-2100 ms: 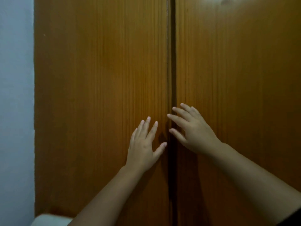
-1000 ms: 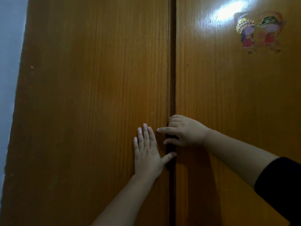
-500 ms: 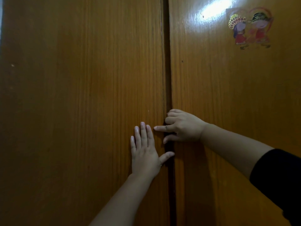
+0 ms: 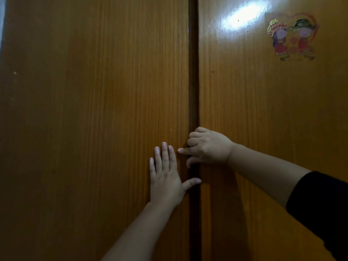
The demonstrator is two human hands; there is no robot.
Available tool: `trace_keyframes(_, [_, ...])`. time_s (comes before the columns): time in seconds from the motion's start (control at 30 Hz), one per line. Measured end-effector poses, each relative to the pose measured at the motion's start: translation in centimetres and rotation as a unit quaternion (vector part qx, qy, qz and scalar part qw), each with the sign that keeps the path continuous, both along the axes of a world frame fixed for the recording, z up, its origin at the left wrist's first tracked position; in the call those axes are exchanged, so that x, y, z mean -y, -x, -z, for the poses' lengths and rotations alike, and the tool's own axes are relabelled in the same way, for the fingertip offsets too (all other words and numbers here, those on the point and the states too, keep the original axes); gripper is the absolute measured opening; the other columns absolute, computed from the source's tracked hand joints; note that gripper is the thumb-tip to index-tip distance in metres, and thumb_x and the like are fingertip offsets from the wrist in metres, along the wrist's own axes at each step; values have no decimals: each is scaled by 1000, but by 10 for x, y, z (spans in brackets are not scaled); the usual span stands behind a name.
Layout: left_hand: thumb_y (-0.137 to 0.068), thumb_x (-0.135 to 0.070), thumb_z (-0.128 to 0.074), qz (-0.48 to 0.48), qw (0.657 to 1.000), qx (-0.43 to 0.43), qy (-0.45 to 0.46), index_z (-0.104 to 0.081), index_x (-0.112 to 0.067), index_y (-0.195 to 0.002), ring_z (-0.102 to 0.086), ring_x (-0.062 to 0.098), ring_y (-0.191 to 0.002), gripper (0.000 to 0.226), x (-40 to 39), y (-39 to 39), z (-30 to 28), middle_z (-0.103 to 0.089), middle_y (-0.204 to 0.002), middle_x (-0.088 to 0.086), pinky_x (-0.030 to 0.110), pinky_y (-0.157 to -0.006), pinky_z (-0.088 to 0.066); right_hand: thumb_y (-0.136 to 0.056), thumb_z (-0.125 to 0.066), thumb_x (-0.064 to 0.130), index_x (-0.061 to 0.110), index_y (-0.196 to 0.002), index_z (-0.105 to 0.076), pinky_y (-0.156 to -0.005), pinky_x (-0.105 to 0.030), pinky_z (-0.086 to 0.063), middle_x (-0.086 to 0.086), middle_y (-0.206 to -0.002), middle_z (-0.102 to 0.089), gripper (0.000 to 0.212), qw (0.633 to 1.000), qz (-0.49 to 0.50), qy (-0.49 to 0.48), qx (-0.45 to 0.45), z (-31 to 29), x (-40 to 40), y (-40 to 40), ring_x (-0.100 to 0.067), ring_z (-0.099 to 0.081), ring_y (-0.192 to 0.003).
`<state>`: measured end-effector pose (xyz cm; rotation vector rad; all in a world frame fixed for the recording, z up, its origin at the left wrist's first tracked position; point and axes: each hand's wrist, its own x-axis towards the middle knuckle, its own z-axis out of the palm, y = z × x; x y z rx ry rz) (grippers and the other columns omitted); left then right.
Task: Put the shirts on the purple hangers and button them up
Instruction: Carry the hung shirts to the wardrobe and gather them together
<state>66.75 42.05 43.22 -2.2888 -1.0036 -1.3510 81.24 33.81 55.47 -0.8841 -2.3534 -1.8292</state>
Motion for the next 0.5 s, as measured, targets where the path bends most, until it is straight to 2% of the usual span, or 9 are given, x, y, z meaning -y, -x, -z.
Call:
trace_keyframes(0.07, [-55,-95,14,9,999,-21,35,43,-15,-135,45,21,-133,117,6,4,-2,47,-144,5,38,-110,27,-91,-40,44,19,-106,-69,-70,-27,-46,3,-80,-63,42,1000,1,-4,-9,2,4,4,-12,-57,-76])
trace_keyframes(0.13, [-50,-95,17,10,998,-29,56,47,-15,-129,47,22,-131,117,11,6,-5,53,-139,4,39,-110,27,-92,-39,43,20,-106,-70,-72,-28,-46,2,-79,-62,41,999,9,-11,-29,4,6,8,-13,-58,-76])
trace_keyframes(0.33, [-56,-94,-1,39,994,-48,91,50,-20,-127,49,19,-129,114,14,12,-9,56,-136,0,38,-110,26,-95,-37,46,20,-112,-67,-81,-31,-49,2,-84,-64,44,997,40,-25,-67,15,17,14,-14,-60,-81])
trace_keyframes(0.5, [-73,-84,-31,61,989,-87,107,27,-21,-145,40,22,-136,112,31,30,-15,42,-148,6,42,-116,19,-96,-36,42,17,-120,-62,-87,-32,-48,1,-89,-66,44,992,74,-29,-96,21,45,34,-15,-62,-86])
